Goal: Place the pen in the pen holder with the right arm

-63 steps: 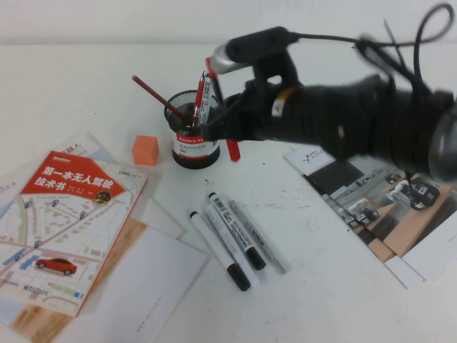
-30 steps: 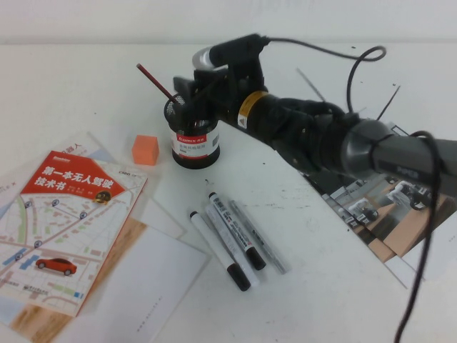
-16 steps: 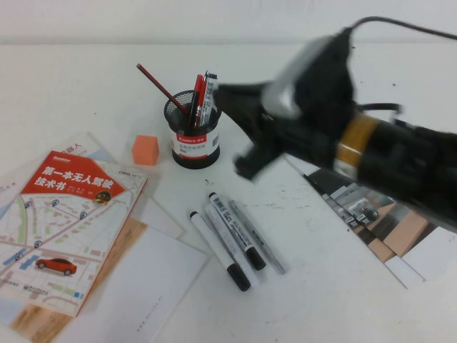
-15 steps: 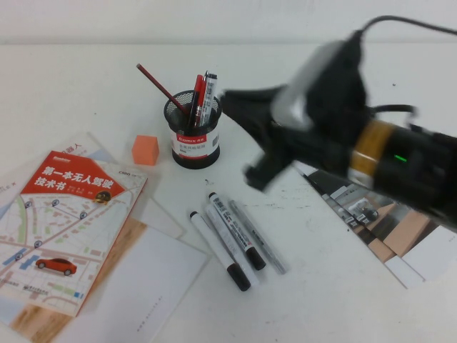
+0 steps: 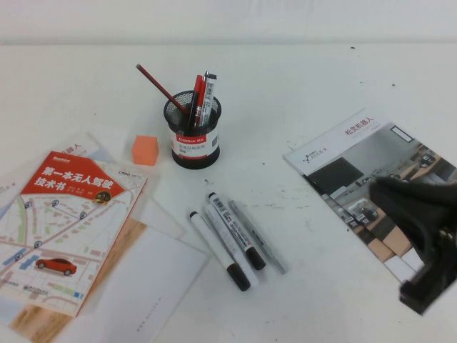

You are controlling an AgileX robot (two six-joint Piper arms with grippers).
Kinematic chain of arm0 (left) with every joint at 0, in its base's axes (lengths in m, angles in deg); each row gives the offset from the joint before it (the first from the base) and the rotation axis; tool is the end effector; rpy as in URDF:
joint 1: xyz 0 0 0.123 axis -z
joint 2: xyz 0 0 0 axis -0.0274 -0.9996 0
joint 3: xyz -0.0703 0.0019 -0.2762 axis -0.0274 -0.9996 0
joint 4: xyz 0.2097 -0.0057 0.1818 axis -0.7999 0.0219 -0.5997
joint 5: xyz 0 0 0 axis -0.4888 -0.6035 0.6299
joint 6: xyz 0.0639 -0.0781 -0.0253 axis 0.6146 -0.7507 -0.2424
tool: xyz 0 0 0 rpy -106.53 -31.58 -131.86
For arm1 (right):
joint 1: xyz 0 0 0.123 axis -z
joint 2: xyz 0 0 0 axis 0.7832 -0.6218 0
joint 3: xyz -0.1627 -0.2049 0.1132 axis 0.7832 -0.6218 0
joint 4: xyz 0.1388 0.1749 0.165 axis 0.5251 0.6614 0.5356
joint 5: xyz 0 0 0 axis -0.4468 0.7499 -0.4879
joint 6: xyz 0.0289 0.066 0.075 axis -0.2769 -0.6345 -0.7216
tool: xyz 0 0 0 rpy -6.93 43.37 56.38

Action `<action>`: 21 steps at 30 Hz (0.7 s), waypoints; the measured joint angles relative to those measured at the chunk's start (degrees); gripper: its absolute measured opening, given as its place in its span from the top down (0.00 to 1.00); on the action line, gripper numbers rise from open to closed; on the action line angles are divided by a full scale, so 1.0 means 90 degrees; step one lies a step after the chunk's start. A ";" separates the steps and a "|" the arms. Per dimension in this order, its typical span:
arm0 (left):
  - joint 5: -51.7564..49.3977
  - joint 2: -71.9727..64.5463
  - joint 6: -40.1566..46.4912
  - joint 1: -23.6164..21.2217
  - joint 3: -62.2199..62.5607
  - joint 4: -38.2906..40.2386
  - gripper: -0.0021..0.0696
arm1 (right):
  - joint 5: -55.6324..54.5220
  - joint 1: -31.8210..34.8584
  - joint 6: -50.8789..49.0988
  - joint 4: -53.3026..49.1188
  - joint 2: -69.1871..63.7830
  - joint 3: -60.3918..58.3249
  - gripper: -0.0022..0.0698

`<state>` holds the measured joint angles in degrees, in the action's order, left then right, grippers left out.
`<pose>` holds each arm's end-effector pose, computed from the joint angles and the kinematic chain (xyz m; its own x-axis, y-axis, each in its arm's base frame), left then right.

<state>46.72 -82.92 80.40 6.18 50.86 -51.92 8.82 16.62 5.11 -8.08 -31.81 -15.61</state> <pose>0.0900 -0.0122 0.1706 -0.2975 0.0090 -0.9547 0.1256 0.9916 -0.0298 0.1675 0.1307 0.2892 0.0031 -0.2208 -0.9753 -0.6680 0.7253 -0.1663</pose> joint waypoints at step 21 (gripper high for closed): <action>0.0000 0.0000 0.0000 0.0000 0.0000 0.0000 0.97 | 0.1432 0.2756 -0.0066 0.1381 0.3277 -0.2625 1.00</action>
<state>46.72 -82.92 80.40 6.18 50.86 -51.92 21.70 41.42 4.52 4.34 -2.32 -39.24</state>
